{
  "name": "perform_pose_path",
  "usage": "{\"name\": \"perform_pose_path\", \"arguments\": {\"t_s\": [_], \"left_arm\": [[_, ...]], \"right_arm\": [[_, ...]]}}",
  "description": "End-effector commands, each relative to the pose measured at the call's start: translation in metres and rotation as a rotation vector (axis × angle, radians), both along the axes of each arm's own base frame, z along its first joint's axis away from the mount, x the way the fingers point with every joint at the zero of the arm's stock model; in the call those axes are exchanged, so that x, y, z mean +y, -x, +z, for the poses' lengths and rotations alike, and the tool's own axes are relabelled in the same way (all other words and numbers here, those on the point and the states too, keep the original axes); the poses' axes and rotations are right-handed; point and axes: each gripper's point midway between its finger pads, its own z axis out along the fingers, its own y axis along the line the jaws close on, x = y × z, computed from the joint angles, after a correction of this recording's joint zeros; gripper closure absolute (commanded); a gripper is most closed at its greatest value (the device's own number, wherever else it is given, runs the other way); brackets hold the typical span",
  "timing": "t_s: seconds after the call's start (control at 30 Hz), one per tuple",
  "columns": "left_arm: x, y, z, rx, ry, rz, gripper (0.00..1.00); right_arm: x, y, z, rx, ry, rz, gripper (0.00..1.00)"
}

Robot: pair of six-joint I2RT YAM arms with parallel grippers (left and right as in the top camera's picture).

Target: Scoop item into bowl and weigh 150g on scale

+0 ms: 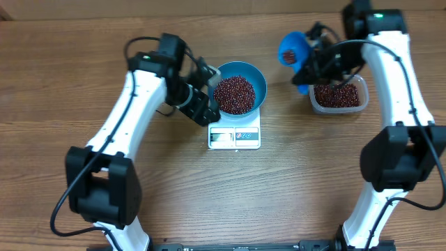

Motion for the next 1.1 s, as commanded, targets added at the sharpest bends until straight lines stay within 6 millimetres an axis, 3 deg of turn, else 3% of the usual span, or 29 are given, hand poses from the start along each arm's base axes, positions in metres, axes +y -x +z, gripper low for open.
{"name": "perform_pose_path", "arguments": {"t_s": [0.0, 0.2, 0.47, 0.5, 0.53, 1.07], "left_arm": [[-0.009, 0.022, -0.019, 0.066, -0.116, -0.032, 0.08], [-0.026, 0.045, -0.025, 0.067, -0.211, -0.127, 0.1], [-0.024, 0.075, -0.038, 0.143, -0.274, -0.184, 0.12], [-0.024, 0.076, -0.038, 0.148, -0.275, -0.186, 0.01], [-0.024, 0.077, -0.039, 0.148, -0.276, -0.187, 0.0], [-0.015, 0.064, -0.058, 0.091, -0.33, -0.094, 0.0]], "right_arm": [[-0.028, -0.006, 0.027, -0.08, -0.008, -0.065, 0.96], [-0.069, -0.003, 0.019, -0.049, 0.065, -0.147, 0.96], [-0.08, 0.001, 0.015, -0.028, 0.105, -0.16, 0.96], [-0.08, 0.001, 0.015, -0.029, 0.106, -0.16, 0.96], [-0.081, 0.0, 0.015, -0.03, 0.112, -0.161, 0.96], [-0.095, 0.007, 0.006, 0.019, 0.207, -0.192, 0.96]]}}
